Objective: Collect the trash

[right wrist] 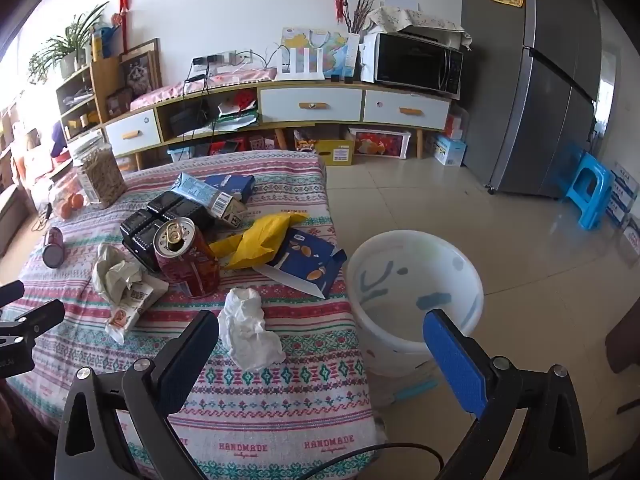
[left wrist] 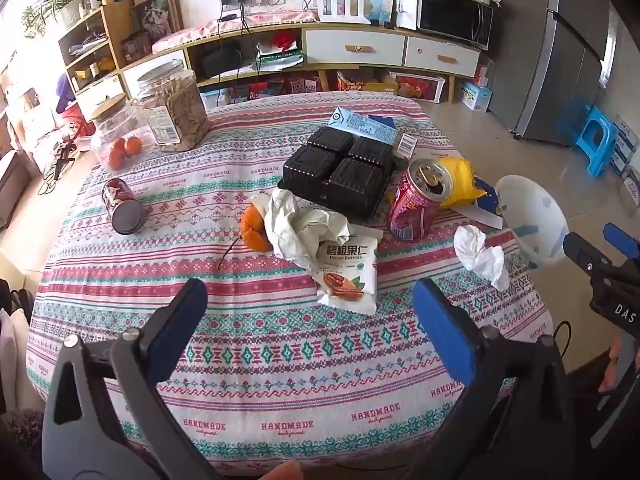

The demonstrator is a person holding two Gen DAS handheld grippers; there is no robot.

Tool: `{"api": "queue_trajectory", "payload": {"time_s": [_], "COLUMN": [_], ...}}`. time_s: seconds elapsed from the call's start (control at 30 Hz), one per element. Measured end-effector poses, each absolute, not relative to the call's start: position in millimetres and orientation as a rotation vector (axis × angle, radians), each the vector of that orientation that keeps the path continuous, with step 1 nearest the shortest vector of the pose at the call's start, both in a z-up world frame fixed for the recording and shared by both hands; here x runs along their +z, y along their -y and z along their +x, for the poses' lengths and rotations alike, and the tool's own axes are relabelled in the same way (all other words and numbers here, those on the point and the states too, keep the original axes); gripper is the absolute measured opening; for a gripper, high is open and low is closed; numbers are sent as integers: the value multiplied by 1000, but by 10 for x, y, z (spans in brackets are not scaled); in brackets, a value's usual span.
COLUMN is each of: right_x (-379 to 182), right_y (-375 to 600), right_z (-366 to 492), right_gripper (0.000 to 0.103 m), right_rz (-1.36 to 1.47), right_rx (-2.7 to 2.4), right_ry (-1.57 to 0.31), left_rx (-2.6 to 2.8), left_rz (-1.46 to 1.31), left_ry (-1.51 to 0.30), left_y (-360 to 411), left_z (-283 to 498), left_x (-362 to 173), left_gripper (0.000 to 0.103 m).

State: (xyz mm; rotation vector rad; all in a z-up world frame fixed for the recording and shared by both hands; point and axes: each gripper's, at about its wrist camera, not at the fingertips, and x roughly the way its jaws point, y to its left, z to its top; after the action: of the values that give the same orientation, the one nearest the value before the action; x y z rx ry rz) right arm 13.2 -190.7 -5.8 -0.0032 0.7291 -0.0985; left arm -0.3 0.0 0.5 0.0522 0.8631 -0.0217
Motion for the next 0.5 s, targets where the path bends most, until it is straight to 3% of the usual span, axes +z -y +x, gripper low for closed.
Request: {"api": "queue_trajectory", "payload": {"time_s": [0.5], "right_x": [-53], "right_y": [1874], "right_z": [128], "right_gripper": [103], "right_rz": [-25], "right_rx": [-120], "right_ry": [-717], "left_rx": [-6], "left_rz": [54], "left_ry": [-864], "left_y": [-57], "left_z": [1], "left_x": [-3], "left_gripper": [102]}}
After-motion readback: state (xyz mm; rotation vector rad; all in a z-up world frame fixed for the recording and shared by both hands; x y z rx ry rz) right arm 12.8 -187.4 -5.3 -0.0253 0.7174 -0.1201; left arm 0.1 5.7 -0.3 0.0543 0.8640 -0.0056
